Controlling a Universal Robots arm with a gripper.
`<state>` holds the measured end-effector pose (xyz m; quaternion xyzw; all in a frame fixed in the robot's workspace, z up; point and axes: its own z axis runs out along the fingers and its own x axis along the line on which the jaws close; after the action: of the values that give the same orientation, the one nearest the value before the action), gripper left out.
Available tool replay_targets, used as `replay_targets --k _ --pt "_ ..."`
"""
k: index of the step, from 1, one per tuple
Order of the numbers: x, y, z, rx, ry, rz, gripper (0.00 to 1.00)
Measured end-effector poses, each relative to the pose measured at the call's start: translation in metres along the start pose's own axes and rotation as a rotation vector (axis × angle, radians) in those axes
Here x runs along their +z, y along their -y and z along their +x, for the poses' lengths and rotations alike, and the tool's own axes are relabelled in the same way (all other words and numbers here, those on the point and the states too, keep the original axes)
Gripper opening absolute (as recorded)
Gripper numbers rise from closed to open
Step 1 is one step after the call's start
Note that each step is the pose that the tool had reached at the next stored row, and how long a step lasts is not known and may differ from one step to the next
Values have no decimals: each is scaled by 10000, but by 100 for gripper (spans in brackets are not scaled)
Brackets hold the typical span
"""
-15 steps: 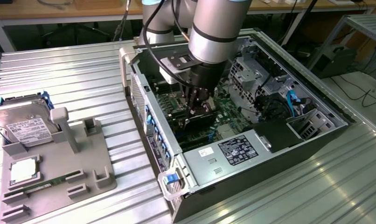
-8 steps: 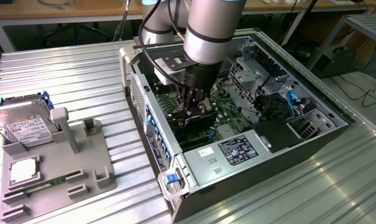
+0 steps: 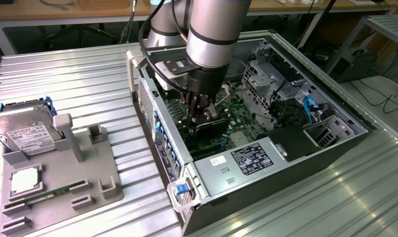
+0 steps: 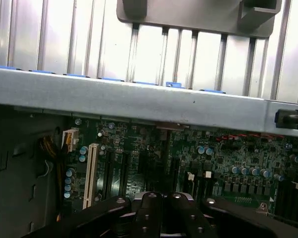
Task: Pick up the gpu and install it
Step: 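Press down on the gpu until it lock into place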
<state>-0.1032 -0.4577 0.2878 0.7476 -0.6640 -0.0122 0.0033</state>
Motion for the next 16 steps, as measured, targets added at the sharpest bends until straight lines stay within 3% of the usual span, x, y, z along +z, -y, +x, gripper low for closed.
replay_targets --k 5,16 --pt "63 -31 -20 11 -101 -16 11" --pt "99 -54 -41 494 -91 -12 11"
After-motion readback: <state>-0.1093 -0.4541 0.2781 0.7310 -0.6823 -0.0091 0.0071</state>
